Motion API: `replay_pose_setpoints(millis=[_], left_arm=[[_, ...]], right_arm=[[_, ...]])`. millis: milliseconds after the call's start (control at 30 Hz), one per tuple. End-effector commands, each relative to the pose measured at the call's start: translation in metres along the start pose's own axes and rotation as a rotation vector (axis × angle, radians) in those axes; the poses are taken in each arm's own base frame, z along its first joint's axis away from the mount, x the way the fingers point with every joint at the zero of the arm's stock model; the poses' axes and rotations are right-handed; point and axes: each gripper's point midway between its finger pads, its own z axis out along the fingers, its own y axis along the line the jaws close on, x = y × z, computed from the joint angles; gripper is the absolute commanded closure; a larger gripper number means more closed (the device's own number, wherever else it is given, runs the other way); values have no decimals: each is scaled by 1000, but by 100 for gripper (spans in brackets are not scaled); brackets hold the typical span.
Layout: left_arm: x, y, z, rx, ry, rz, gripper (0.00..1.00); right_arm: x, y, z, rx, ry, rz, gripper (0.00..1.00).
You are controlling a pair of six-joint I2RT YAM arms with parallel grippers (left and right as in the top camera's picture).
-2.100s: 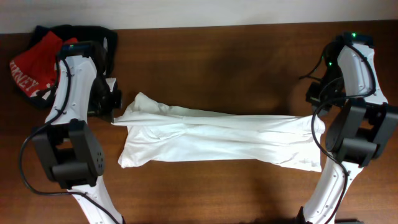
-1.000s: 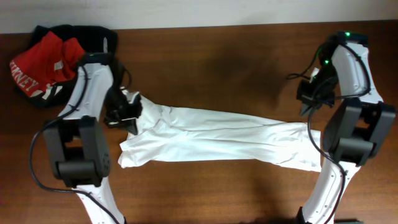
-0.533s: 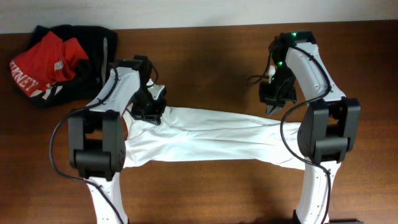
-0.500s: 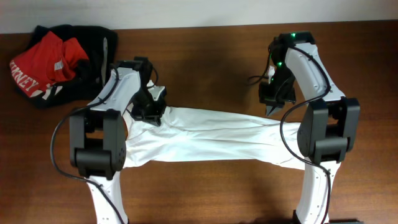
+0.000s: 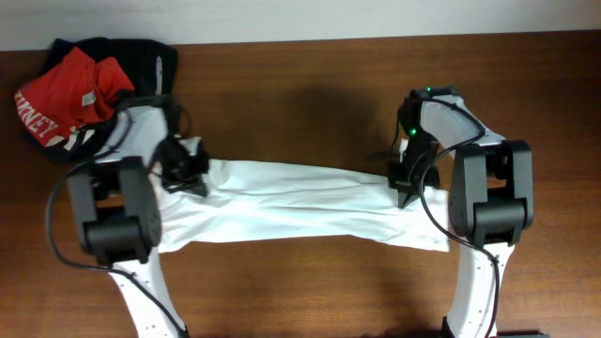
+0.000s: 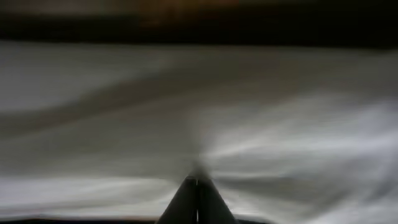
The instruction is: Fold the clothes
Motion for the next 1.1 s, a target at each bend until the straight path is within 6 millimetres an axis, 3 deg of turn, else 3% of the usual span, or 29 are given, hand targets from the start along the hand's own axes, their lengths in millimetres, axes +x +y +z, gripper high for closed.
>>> replay_pose_setpoints(millis=[0, 133, 233, 300, 400, 433, 467, 500, 533, 567, 700, 733, 767, 933, 1067], left_arm=[[0, 73, 17, -136, 46, -144, 99], [4, 95, 11, -135, 53, -203, 100], [5, 96, -2, -136, 44, -210, 100], [0, 92, -22, -139, -4, -201, 100], [-4, 87, -49, -138, -72, -193, 100], [-5, 86, -59, -137, -98, -189, 99], [-4, 84, -65, -137, -112, -187, 99], [-3, 83, -69, -133, -120, -186, 99], [-2, 80, -72, -119, -122, -185, 99], [0, 73, -78, -86, -131, -181, 99], [2, 65, -112, -82, -235, -165, 66], [2, 62, -128, -80, -283, -157, 20], [5, 59, -142, -79, -323, -150, 1], [17, 44, -203, -74, -538, -110, 1], [27, 20, -250, -67, -727, -41, 1]], right_arm=[[-1, -2, 16, 13, -19, -3, 94], [-8, -20, 19, 111, -54, -2, 96], [-10, -28, -7, 154, -74, 12, 96], [-14, -27, -37, 139, -109, 21, 96], [-16, -27, -81, 115, -167, 38, 84], [-15, -30, -97, 106, -187, 47, 68], [-14, -34, -110, 95, -203, 63, 40], [-13, -39, -118, 87, -211, 77, 19], [-13, -45, -122, 80, -215, 91, 4], [-14, -57, -126, 64, -220, 122, 4], [-11, -76, -137, -45, -237, 196, 1], [-5, -77, -148, -76, -269, 207, 1], [0, -77, -155, -80, -294, 208, 1], [46, -71, -213, -104, -506, 177, 1], [85, -72, -246, -110, -653, 167, 2]])
